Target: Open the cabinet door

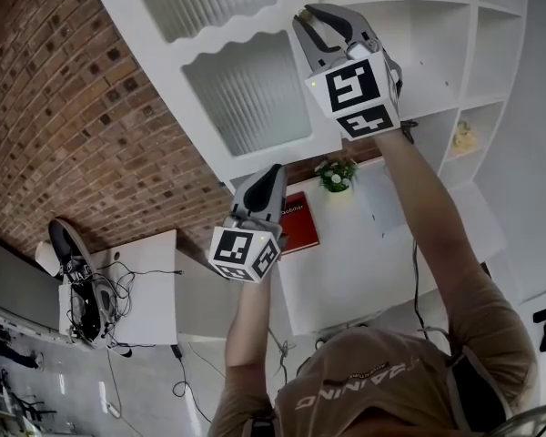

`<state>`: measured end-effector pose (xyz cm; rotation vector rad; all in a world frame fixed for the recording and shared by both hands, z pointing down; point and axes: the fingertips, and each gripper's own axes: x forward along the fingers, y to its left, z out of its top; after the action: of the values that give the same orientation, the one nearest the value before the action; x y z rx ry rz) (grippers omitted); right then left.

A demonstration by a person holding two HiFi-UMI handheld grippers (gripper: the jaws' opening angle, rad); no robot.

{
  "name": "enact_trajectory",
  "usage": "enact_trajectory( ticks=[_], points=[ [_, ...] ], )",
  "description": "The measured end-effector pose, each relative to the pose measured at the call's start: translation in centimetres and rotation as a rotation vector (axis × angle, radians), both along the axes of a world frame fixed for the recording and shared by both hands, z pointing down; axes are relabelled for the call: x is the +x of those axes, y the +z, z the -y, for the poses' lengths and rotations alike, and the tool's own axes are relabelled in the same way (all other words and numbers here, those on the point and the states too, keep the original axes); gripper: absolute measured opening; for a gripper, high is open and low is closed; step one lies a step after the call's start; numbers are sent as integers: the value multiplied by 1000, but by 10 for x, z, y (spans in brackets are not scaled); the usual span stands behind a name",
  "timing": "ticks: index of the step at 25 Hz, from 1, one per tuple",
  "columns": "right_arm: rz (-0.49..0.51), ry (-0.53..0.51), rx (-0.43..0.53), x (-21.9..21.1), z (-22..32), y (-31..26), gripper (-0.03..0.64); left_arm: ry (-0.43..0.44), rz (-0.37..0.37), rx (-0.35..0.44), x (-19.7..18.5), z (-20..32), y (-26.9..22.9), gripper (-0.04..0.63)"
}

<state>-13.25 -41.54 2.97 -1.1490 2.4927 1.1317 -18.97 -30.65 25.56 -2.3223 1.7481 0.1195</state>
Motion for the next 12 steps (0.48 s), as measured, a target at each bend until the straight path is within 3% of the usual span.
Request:
enact_trajectory(
  ticks=[8, 12],
  points=[
    [22, 95, -12, 11, -24, 0, 74, -2, -2, -2, -13, -32, 11, 9],
    [44, 153, -20, 12, -43, 1, 74, 58, -4, 13, -26, -52, 8, 9]
  ],
)
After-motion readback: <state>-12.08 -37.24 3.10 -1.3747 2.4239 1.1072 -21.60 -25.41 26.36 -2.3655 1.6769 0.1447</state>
